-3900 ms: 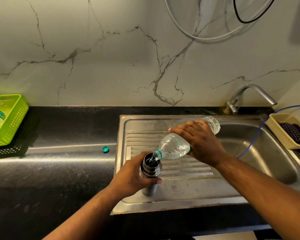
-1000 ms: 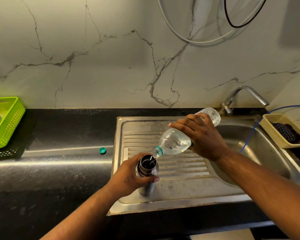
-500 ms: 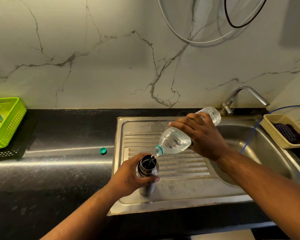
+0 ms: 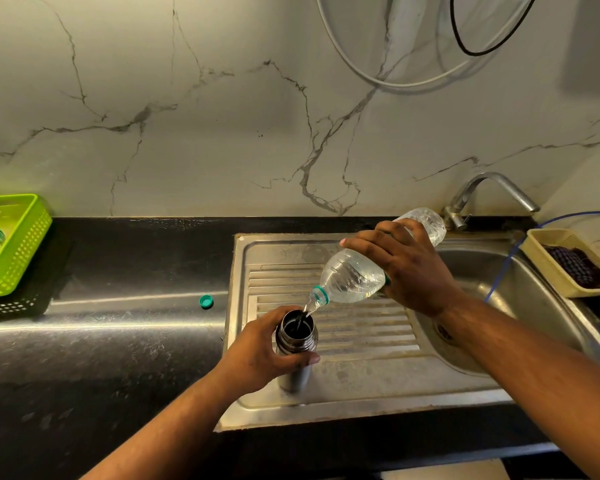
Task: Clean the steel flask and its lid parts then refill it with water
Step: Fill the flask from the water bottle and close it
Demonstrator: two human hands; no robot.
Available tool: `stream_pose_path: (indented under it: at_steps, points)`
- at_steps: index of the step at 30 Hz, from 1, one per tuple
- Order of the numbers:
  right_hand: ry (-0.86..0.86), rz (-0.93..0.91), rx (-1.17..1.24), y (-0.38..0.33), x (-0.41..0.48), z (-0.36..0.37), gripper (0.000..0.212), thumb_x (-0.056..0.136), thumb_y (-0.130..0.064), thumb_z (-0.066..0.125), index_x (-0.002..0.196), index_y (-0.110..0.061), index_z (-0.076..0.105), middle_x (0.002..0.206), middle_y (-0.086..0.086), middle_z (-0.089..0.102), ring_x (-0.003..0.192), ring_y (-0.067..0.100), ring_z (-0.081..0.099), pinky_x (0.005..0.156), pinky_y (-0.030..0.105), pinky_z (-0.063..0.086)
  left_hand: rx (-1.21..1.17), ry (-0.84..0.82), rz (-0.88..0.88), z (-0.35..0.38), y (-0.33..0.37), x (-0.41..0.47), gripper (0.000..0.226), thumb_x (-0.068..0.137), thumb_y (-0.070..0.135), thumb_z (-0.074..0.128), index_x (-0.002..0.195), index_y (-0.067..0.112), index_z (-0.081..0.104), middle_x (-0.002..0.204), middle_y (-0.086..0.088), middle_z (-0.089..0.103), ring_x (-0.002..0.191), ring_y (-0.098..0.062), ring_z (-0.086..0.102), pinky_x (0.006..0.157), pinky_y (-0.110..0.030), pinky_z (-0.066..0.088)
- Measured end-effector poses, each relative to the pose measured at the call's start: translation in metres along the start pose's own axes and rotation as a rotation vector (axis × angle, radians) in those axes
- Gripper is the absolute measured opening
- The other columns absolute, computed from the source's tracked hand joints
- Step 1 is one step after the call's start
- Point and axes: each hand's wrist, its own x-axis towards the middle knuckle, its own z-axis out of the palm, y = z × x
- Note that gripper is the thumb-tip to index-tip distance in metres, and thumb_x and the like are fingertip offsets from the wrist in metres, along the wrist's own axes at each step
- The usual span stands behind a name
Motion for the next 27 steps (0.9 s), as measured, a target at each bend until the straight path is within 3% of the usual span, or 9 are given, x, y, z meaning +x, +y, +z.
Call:
stream_pose_path:
  at_steps: [9,17,27]
  points:
    - [-0.009,0.011,0.002,0.0007,-0.0009,-0.0008,0.098,0.063,-0.033,0.094,0.146,-0.026,0.042,0.137,0.001,0.058,0.120,0.029,0.051,0.100,0.054,0.039,0.008,0.009,-0.002,-0.0001,0.0014,-0.0001,0.067,0.069,0.053,0.087,0.126,0.049,0.052,0.121,0.034,0.062,0.117,0.009,0.056,0.094,-0.005,0.044]
    - [0.011,0.008,-0.002,0.0006,-0.0024,-0.0011,0.099,0.061,-0.028,0.096,0.145,-0.025,0.043,0.136,0.001,0.059,0.119,0.029,0.051,0.099,0.056,0.042,-0.007,0.005,0.002,-0.0001,0.0019,-0.0006,0.069,0.070,0.053,0.086,0.130,0.042,0.055,0.122,0.029,0.063,0.119,0.005,0.058,0.097,-0.010,0.046]
    - [0.004,0.014,-0.010,0.0003,-0.0029,-0.0026,0.100,0.063,-0.032,0.096,0.146,-0.026,0.041,0.137,0.001,0.058,0.119,0.030,0.053,0.100,0.056,0.041,-0.011,0.002,-0.012,0.0000,0.0052,-0.0019,0.064,0.067,0.059,0.083,0.123,0.051,0.052,0.121,0.034,0.061,0.117,0.010,0.056,0.093,-0.005,0.044]
